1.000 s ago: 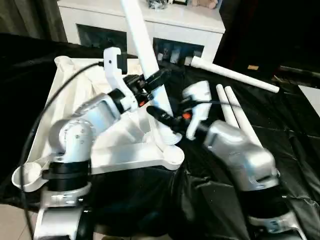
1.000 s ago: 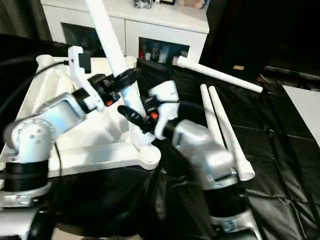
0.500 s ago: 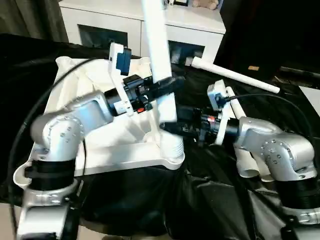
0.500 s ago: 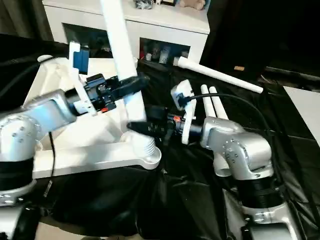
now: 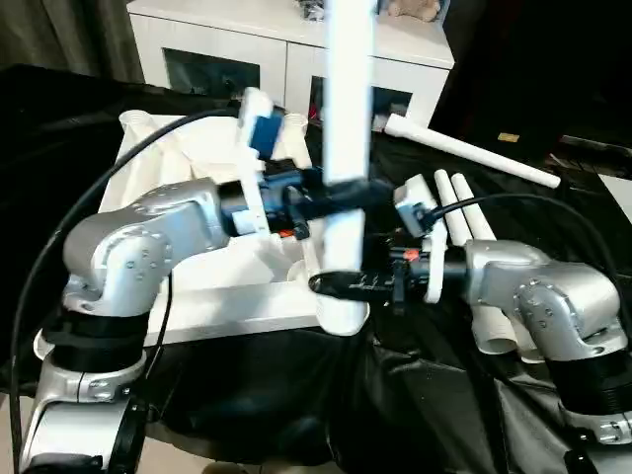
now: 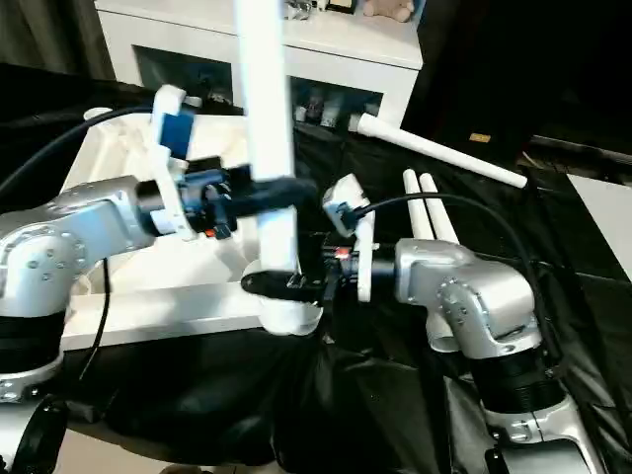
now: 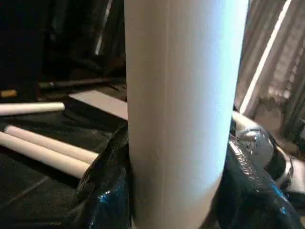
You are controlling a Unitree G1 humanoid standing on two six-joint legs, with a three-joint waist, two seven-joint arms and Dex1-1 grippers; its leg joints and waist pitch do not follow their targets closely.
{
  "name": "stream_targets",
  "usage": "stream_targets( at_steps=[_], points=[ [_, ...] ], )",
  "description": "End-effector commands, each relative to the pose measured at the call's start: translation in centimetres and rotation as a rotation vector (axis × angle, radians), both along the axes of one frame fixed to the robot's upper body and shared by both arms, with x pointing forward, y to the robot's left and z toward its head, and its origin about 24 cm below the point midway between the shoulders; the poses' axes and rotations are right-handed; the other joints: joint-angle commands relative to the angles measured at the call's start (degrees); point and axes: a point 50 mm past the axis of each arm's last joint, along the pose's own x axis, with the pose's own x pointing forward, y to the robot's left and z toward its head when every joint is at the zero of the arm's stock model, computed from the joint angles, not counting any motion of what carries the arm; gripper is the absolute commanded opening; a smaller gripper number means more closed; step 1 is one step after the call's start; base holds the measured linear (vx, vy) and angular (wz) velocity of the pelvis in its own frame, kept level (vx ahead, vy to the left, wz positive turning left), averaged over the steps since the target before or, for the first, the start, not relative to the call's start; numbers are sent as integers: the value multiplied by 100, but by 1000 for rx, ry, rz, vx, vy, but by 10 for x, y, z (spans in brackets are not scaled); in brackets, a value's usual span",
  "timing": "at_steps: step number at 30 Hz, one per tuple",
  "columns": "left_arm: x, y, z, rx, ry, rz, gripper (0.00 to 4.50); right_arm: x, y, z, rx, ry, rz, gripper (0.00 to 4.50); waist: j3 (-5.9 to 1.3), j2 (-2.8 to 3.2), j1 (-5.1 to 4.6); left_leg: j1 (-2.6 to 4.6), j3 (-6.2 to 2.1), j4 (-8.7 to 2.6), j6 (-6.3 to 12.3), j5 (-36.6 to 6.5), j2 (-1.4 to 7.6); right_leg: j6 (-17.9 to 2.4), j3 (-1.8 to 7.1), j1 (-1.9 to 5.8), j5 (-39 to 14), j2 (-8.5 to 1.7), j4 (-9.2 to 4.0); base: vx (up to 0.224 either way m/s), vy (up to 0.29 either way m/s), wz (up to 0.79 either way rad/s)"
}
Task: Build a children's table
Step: Pick table leg
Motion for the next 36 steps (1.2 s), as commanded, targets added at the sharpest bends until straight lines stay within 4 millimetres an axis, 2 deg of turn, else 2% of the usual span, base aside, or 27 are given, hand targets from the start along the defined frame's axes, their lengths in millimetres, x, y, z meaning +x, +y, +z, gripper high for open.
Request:
stream_targets(
  at_steps=[1,6,7,10,11,16,19,21,22,28,29,31,33,36],
  points=[
    [-2,-4,11,11,-65,-30,186,-3,1,5,0,-13,26,395,-354,78,13,28,-14,-374,-190,-697,108,-801,292,349,-652,-398,-424,0,0,0],
    [-5,-5,9,40,-79,-69,186,-4,1,4,-4,-10,30,359,-357,85,12,41,-15,-377,-201,-697,113,-809,287,339,-636,-396,-419,0,0,0],
    [-5,-5,9,42,-80,-70,186,-4,1,4,-6,-10,32,335,-359,85,13,45,-13,-373,-205,-700,115,-820,289,338,-605,-396,-413,0,0,0],
    [-5,-5,9,49,-84,-76,186,-4,1,3,-16,-10,41,327,-359,99,17,37,-15,-373,-208,-703,112,-849,288,347,-563,-399,-408,0,0,0],
    [-6,-5,8,52,-85,-79,186,-5,0,2,-22,-12,42,312,-360,88,15,37,-13,-371,-208,-706,109,-844,288,350,-552,-397,-409,0,0,0],
    [-5,-5,9,50,-90,-83,186,-7,1,0,-31,-11,55,276,-356,90,19,40,-16,-370,-222,-755,112,-828,289,345,-656,-400,-417,0,0,0],
    [-5,-5,8,52,-93,-85,186,-10,2,-2,-41,-10,74,239,-353,102,19,45,-18,-371,-232,-805,112,-807,291,341,-750,-401,-425,0,0,0],
    [-5,-5,8,53,-95,-87,186,-11,2,-3,-47,-11,80,239,-352,97,19,46,-16,-371,-227,-825,115,-805,290,336,-771,-401,-431,0,0,0],
    [-6,-5,8,54,-96,-88,186,-12,2,-4,-50,-12,81,216,-354,98,18,48,-17,-369,-226,-818,116,-809,291,333,-753,-400,-427,0,0,0],
    [-5,-4,7,70,-113,-71,185,-11,2,-4,-52,-26,68,203,-345,94,13,45,-18,-372,-225,-882,113,-796,288,330,-879,-401,-442,0,0,0],
    [-4,-4,6,86,-127,-51,220,-11,3,-4,-51,-31,62,202,-350,100,22,48,-23,-371,-226,-873,120,-787,291,330,-878,-408,-444,0,0,0],
    [-5,-2,1,125,-115,-47,255,-8,3,-3,-41,-41,26,201,-352,99,9,40,-26,-376,-236,-830,116,-782,288,330,-814,-400,-426,0,0,0],
    [-1,0,-1,120,-87,-15,258,-5,3,-3,-33,-52,-5,201,-349,100,5,46,-22,-374,-253,-848,116,-789,287,322,-824,-401,-425,0,0,0],
    [2,7,-5,111,-57,27,290,4,3,0,2,-81,-127,198,-355,96,2,44,-19,-371,-275,-818,110,-801,288,318,-821,-402,-422,0,0,0]
  ],
)
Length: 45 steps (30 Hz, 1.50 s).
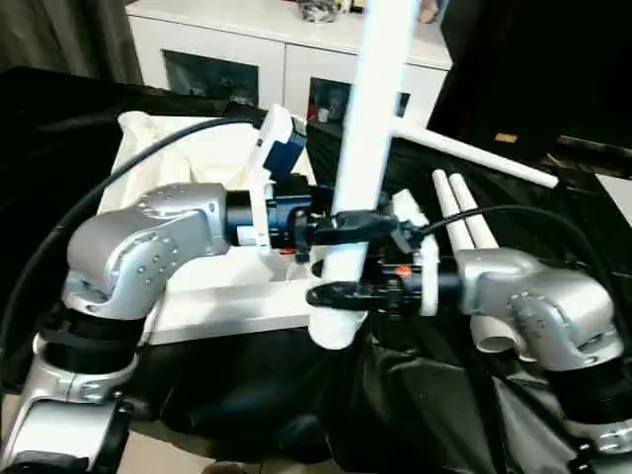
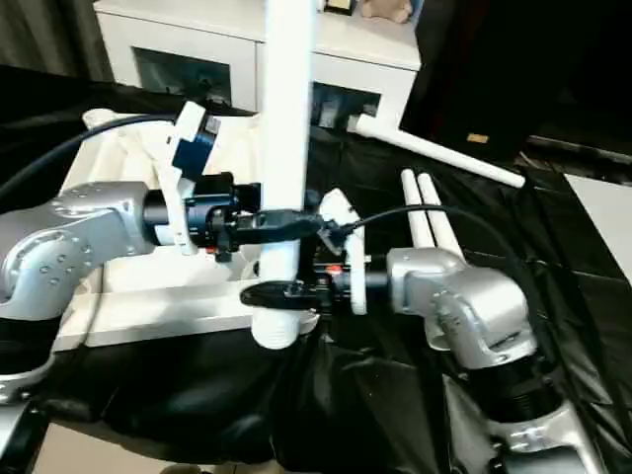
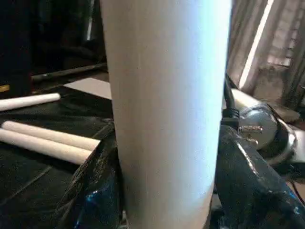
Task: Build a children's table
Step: Pick table leg
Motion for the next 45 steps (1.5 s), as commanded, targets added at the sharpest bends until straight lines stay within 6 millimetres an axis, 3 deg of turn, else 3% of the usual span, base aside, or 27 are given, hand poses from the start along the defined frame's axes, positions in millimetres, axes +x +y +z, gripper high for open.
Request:
stream_targets(
  at_steps=[1,4,6,11,13,18,20,22,23,27,30,31,32,36,37,45],
  points=[
    [5,4,-4,12,20,68,298,11,-8,9,29,-60,-140,197,-349,101,0,38,-19,-393,-291,-832,106,-792,287,316,-854,-399,-444,0,0,0],
    [5,12,-9,9,36,102,307,15,-10,12,68,-74,-226,197,-348,114,-5,47,-23,-401,-328,-874,110,-773,288,308,-834,-397,-440,0,0,0],
    [5,21,-15,12,42,146,340,20,-14,14,90,-82,-311,197,-361,158,-6,56,-28,-400,-356,-879,110,-768,289,305,-762,-397,-432,0,0,0],
    [7,42,-30,25,67,288,376,31,-28,10,63,-104,-487,188,-351,150,-21,56,-19,-419,-416,-927,95,-661,287,306,-840,-374,-444,0,0,0],
    [6,47,-33,19,54,326,385,30,-30,8,74,-91,-503,186,-352,112,-25,55,-17,-417,-377,-931,100,-665,289,309,-818,-375,-447,0,0,0],
    [5,50,-42,35,1,380,419,29,-29,4,78,-88,-532,186,-338,130,-35,63,-17,-427,-299,-1021,108,-632,297,293,-913,-385,-468,0,0,0],
    [4,53,-59,194,-114,416,419,33,-30,-1,35,-168,-562,186,-335,151,-25,55,-36,-439,-297,-1032,116,-545,296,293,-1004,-397,-498,0,0,0],
    [-1,55,-81,404,-226,359,425,32,-29,-6,-21,-261,-555,186,-332,140,-20,60,-46,-453,-297,-1139,126,-311,306,274,-1241,-404,-520,0,0,0],
    [-2,55,-83,422,-238,347,425,32,-29,-7,-24,-264,-556,186,-327,144,-34,62,-39,-450,-297,-1126,119,-290,312,271,-1245,-394,-519,0,0,0],
    [-17,52,-101,446,-223,208,425,32,-31,-20,-98,-206,-564,186,-332,188,-63,93,-29,-456,-343,-1170,131,-603,312,251,-929,-388,-465,0,0,0],
    [-22,56,-110,480,-227,180,425,30,-33,-27,-94,-176,-581,186,-316,163,-54,77,-26,-461,-318,-1304,127,-666,316,260,-1024,-397,-476,0,0,0],
    [-22,58,-112,489,-227,179,407,29,-33,-29,-97,-172,-587,186,-312,156,-62,71,-32,-468,-304,-1337,129,-632,316,267,-1113,-400,-485,0,0,0],
    [-22,59,-115,494,-229,176,407,29,-34,-31,-100,-173,-595,186,-313,110,-69,67,-25,-465,-292,-1338,125,-618,315,268,-1165,-399,-491,0,0,0],
    [-21,60,-122,490,-237,138,375,30,-34,-33,-90,-174,-611,186,-301,132,-96,73,-34,-473,-276,-1439,121,-565,320,236,-1510,-415,-521,0,0,0],
    [-21,60,-124,492,-228,120,349,31,-34,-34,-99,-175,-616,186,-300,129,-106,82,-35,-477,-291,-1463,123,-561,321,232,-1547,-415,-525,0,0,0],
    [-14,64,-136,564,-212,49,296,26,-31,-34,-88,-161,-552,186,-310,162,-125,100,-33,-469,-263,-1471,122,-638,328,234,-1362,-410,-512,0,0,0]
  ],
)
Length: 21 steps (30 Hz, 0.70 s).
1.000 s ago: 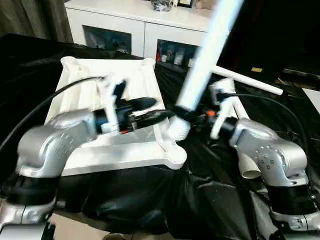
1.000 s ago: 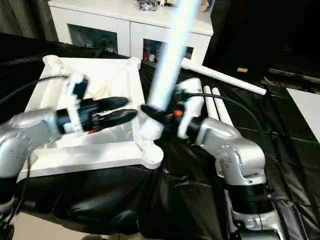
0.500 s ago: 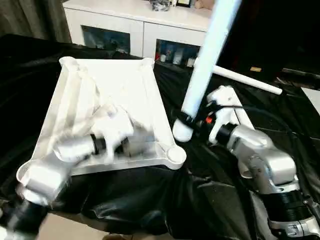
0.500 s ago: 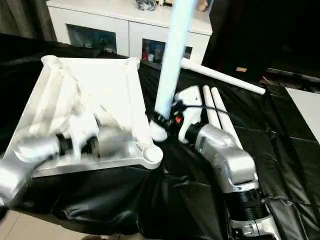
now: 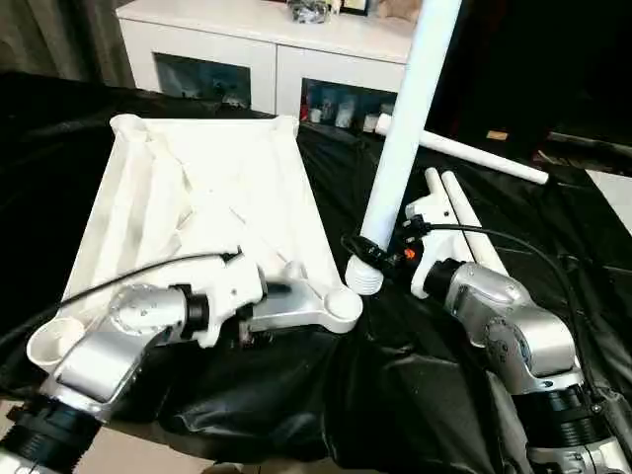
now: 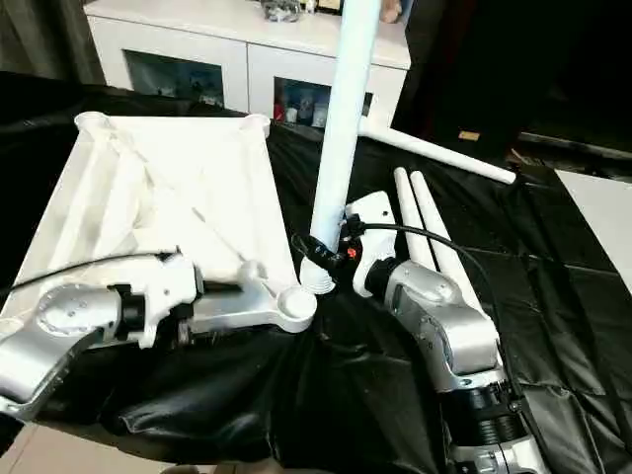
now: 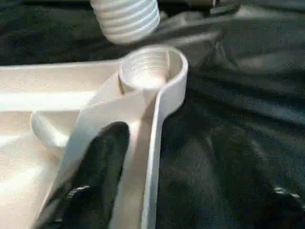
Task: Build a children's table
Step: Pick table leg
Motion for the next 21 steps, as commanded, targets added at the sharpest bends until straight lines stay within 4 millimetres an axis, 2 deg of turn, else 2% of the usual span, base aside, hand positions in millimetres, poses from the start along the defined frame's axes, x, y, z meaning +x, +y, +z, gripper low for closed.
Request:
stream_targets(
  at_steps=[1,3,5,8,13,14,17,21],
  points=[
    [4,-2,0,28,-22,-32,286,-2,-2,3,13,-4,19,186,-316,139,-3,68,-43,-470,-274,-1469,133,-685,322,239,-1324,-418,-506,0,0,0],
    [10,2,-4,64,-32,-28,259,-3,-1,4,32,2,39,186,-320,140,-4,69,-39,-465,-261,-1476,126,-697,324,244,-1290,-417,-513,0,0,0],
    [11,5,-6,73,-16,-33,255,-4,0,5,39,2,54,186,-324,134,-2,66,-44,-463,-253,-1451,133,-718,323,251,-1235,-429,-501,0,0,0],
    [12,7,-6,80,-2,-42,215,-5,0,6,50,8,75,186,-325,144,-3,70,-41,-464,-257,-1446,142,-808,323,248,-1166,-434,-490,0,0,0],
    [15,10,-6,114,19,-80,193,-8,0,7,58,23,110,186,-312,148,3,82,-42,-469,-248,-1543,141,-796,322,241,-1382,-441,-524,0,0,0],
    [15,11,-6,124,21,-84,170,-8,0,7,59,24,114,186,-313,147,1,80,-42,-467,-245,-1550,141,-793,324,242,-1394,-440,-522,0,0,0],
    [16,14,-5,146,30,-79,163,-8,1,10,76,32,139,186,-310,143,3,75,-49,-472,-244,-1564,144,-767,325,245,-1493,-448,-524,0,0,0],
    [15,16,-5,166,50,-82,124,-10,2,11,79,46,173,186,-304,134,8,72,-49,-473,-237,-1556,149,-808,323,238,-1471,-450,-513,0,0,0]
  ],
)
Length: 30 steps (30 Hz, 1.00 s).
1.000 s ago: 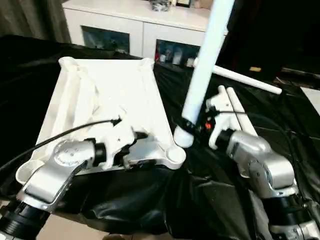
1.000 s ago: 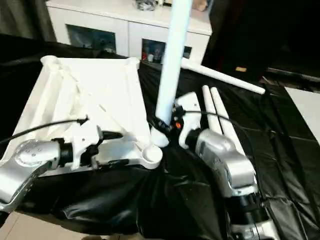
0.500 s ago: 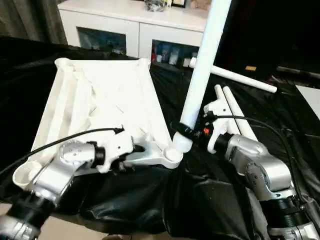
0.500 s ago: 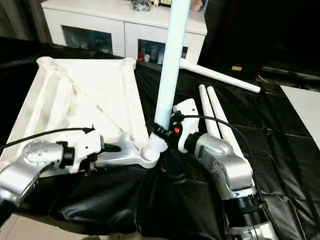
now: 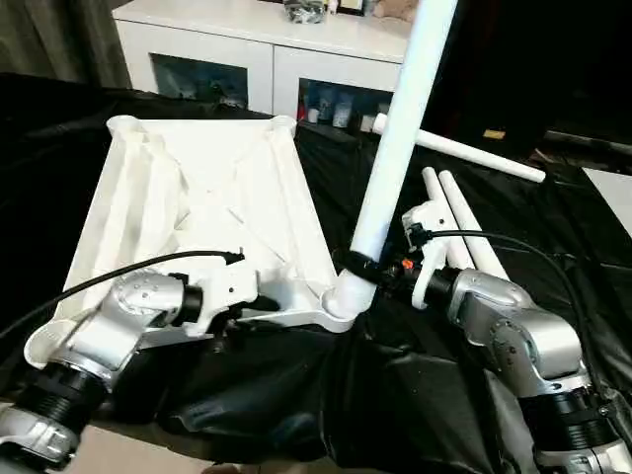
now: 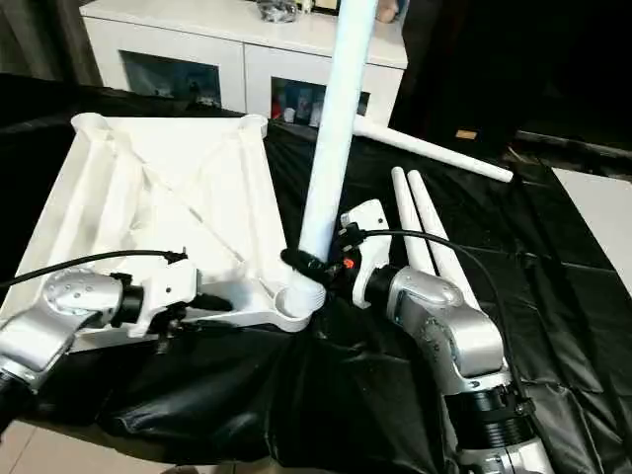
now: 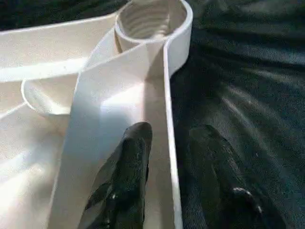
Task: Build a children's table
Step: Pick table leg, then insert table leg to table base
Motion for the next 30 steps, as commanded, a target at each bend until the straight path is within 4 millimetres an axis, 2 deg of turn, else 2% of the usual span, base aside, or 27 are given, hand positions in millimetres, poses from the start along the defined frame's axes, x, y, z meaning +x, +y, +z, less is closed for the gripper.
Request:
stream_targets(
  at_steps=[1,9,11,13,14,17,21,22,23,26,30],
  points=[
    [-1,0,-2,41,13,-14,124,1,-1,9,11,-21,14,186,-309,126,16,64,-51,-472,-238,-1556,149,-799,318,232,-1508,-451,-524,0,0,0],
    [-3,-1,-6,68,32,-18,47,7,5,5,-13,-21,8,186,-304,121,8,72,-53,-469,-253,-1622,149,-780,320,216,-1718,-464,-543,0,0,0],
    [-4,-3,-6,59,29,-19,40,10,7,2,-13,-15,0,186,-305,130,6,73,-53,-470,-256,-1623,147,-794,321,208,-1736,-466,-547,0,0,0],
    [-5,-7,-5,45,21,-27,36,11,9,0,-12,-8,0,186,-311,127,6,70,-55,-475,-263,-1571,155,-833,318,214,-1555,-456,-523,0,0,0],
    [-6,-9,-5,40,22,-32,11,12,9,-1,-12,-6,1,186,-314,128,5,70,-53,-472,-265,-1562,156,-851,318,215,-1511,-459,-518,0,0,0],
    [-9,-14,-5,27,25,-51,1,11,12,-5,-21,15,22,186,-324,124,11,57,-42,-462,-230,-1397,153,-901,320,241,-1215,-453,-492,0,0,0],
    [-10,-15,-5,36,20,-55,0,10,14,-11,-44,38,44,186,-326,121,20,49,-32,-457,-211,-1286,142,-900,322,252,-1084,-441,-480,0,0,0],
    [-10,-15,-5,39,19,-55,0,10,14,-12,-54,44,48,186,-327,121,15,49,-35,-460,-213,-1296,143,-904,318,255,-1085,-442,-477,0,0,0],
    [-10,-15,-5,42,16,-54,0,10,14,-14,-67,51,53,186,-322,94,13,45,-33,-462,-207,-1310,142,-891,319,256,-1124,-441,-486,0,0,0],
    [-10,-14,-5,48,13,-51,0,11,13,-16,-89,57,55,186,-305,116,15,69,-34,-465,-218,-1463,147,-842,324,228,-1441,-454,-520,0,0,0],
    [-8,-12,-4,54,0,-38,0,13,11,-21,-96,55,27,186,-305,117,15,69,-42,-470,-234,-1525,151,-812,323,225,-1531,-459,-529,0,0,0]
  ],
)
